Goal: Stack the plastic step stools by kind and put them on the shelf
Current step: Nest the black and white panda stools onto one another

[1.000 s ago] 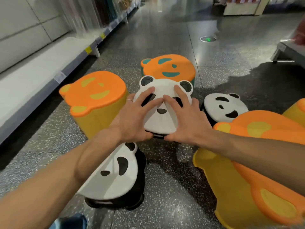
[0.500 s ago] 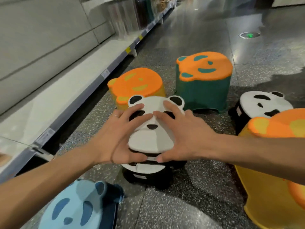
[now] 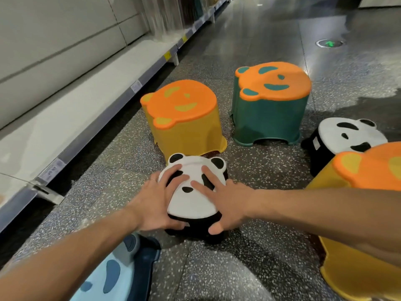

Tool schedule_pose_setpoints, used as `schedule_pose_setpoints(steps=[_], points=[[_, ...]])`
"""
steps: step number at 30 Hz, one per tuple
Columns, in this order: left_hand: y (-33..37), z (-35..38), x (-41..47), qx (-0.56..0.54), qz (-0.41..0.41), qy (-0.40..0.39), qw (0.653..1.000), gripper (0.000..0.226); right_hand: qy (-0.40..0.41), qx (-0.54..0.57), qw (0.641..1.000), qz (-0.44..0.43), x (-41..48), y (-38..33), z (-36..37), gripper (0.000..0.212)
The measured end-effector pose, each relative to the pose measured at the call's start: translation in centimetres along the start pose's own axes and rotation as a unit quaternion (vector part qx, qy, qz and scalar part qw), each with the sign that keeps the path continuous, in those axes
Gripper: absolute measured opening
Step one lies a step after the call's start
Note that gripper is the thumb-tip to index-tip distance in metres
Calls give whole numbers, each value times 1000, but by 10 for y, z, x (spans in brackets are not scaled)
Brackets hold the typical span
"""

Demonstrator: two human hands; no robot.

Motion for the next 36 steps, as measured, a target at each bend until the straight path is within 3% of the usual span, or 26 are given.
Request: schedule_pose_setpoints(steps=[8, 14, 19, 30, 36], points=[[34, 1, 5, 113, 57, 13, 992, 125, 45, -20, 999, 14, -3, 12, -12, 80], [108, -33, 62, 61, 133, 68, 987, 98, 165, -48, 983, 59, -40, 53, -47, 66], [165, -76, 120, 86, 146, 113, 979, 96, 229, -81, 963, 116, -77, 122, -89, 59], [294, -95, 228, 134, 172, 150, 964, 98, 176, -103, 951, 231, -131, 294, -89, 72], [344, -73, 292, 201, 211, 142, 946, 112, 66, -43, 952, 295, -140, 388, -59, 84]])
Point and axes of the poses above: each hand's wrist, its own x-axis towards the middle knuckle, its own z-axis out of the palm, y = z × x, the point moved 10 cm from there along x, towards the middle knuckle, and after that the axes turned 1 degree about z, right-handed, at the moved point
